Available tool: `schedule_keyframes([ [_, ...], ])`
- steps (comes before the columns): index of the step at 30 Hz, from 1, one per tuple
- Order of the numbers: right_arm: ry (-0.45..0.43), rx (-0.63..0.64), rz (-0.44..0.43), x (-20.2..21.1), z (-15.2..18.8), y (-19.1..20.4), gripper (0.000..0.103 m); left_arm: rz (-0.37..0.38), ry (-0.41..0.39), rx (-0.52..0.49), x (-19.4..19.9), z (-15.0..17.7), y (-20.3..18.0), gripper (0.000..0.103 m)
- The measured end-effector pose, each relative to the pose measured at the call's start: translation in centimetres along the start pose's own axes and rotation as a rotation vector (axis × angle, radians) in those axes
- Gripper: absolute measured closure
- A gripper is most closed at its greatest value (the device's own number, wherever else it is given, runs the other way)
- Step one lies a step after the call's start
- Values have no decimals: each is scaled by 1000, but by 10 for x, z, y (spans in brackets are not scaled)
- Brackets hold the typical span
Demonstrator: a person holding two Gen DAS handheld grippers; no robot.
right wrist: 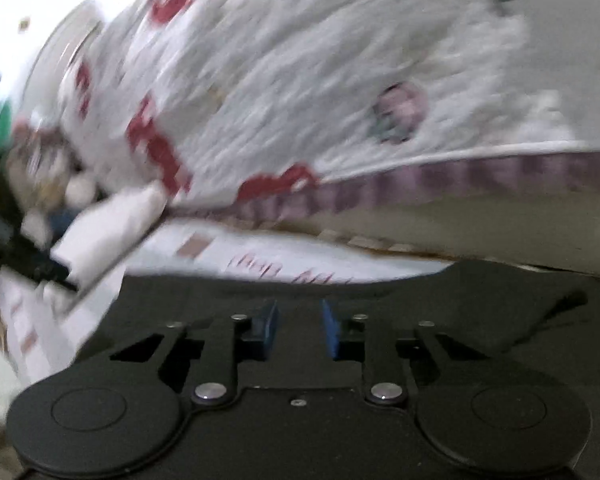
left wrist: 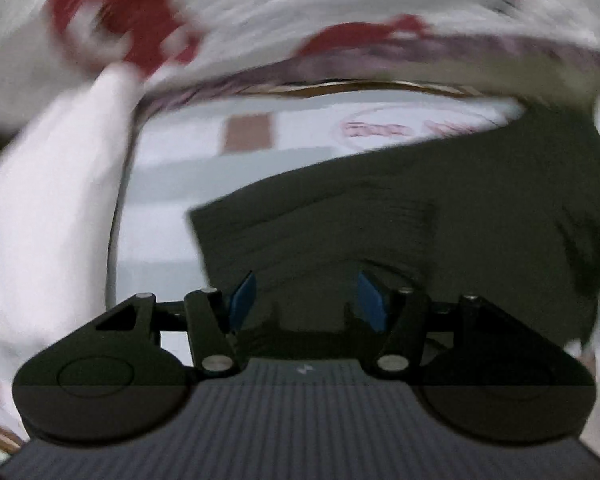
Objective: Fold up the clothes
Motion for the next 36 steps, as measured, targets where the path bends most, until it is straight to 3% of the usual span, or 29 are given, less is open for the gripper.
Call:
schedule_keyframes([
  [2,48,-1,-44,-12,12,16,78,-29,-10,76,-23,4,26,47],
  [7,181,-52,-68,-62,38,54,74,42,-7,203,-61,13,58,45],
  [9,209,-54,-86,-82,43,72,60,73,-6,253,-75,16,71,44],
  [12,253,-75,-59,-112,56,94,57,121,-4,328,-97,21,90,43],
  [15,268,-44,-35,-125,77,100,56,129,-56,253,-103,11,84,38],
  [18,259,60,-88,-119,77,101,57,145,-50,270,-115,6,85,31],
  [21,269,4,-127,-118,77,89,56,139,-104,257,-121,3,83,25],
  [23,264,-2,-145,-117,77,87,56,129,-114,221,-123,0,77,28],
  [24,261,7,-153,-116,78,87,56,118,-110,184,-123,-1,72,44],
  [26,254,34,-166,-114,79,88,55,123,-90,105,-122,-2,64,88],
  [27,252,35,-170,-114,79,88,55,130,-84,97,-119,-4,64,95],
  [30,244,30,-182,-115,79,86,55,67,-105,83,-108,-12,68,96],
  [36,257,-7,-219,-113,76,85,55,-179,-294,163,-70,-28,88,99],
])
Point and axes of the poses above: each gripper's, at about its wrist camera, not at the fingertips, and x roughly against the way its jaws point, y to its left, z to its underside, the point moved 2 cm from there along -x, roughly the way its jaws point, and after that the axes turned 6 degrees about -y, right-handed, at the moved point
